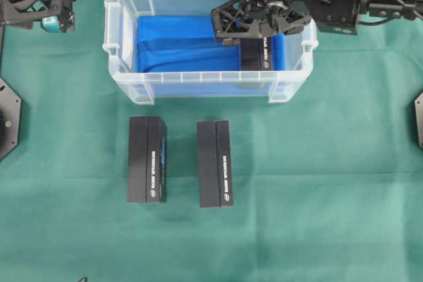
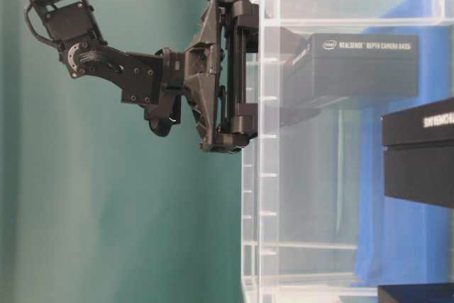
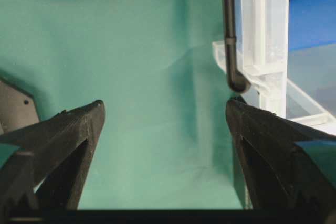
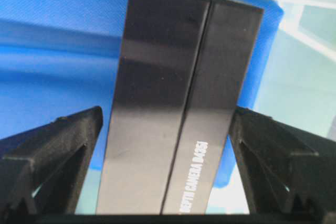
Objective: Take out the box from the case.
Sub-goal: 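Lower the right gripper around the right box pair and close it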
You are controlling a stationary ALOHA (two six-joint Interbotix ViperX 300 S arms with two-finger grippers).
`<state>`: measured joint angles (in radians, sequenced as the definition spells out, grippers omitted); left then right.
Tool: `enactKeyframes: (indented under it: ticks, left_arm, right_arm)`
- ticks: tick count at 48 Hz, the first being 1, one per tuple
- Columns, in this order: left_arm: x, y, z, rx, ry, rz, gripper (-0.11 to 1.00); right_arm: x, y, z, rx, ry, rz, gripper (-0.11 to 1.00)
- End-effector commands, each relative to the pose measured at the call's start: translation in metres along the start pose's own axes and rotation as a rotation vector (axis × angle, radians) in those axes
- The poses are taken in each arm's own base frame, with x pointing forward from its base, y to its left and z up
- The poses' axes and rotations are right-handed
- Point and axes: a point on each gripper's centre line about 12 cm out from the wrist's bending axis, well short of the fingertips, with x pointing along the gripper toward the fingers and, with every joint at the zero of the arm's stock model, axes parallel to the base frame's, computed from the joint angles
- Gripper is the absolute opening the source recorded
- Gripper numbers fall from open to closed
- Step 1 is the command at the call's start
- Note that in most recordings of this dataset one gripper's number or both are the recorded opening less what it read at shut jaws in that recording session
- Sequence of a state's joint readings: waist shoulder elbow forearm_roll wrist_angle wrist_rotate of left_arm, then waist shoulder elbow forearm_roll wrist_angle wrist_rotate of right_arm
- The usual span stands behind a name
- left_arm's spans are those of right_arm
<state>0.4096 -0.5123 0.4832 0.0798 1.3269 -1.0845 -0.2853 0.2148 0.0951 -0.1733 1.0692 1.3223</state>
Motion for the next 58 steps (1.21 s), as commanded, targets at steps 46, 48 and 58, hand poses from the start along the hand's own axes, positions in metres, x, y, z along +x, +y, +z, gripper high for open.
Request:
enactKeyframes:
  ticks: [46,48,58]
  left_arm:
    - [-0.0062,-0.0009,-0.0004,0.009,-0.011,-0.026,0.94]
    - [-0.0061,-0.0005,-0.0007,0.009,-0.011,-0.026,0.94]
    - [-0.0072,0.0029,-0.0018,0.004,-0.014,-0.027,0.94]
  right_arm:
    - [-0.0051,0.0033,0.0017,0.076,-0.001,0.012,0.66]
    - [-0.0050,0.0027,0.0022,0.078,-0.001,0.009,0.66]
    - [-0.0059,0.0023,0.0014,0.076,0.002,0.000,0.66]
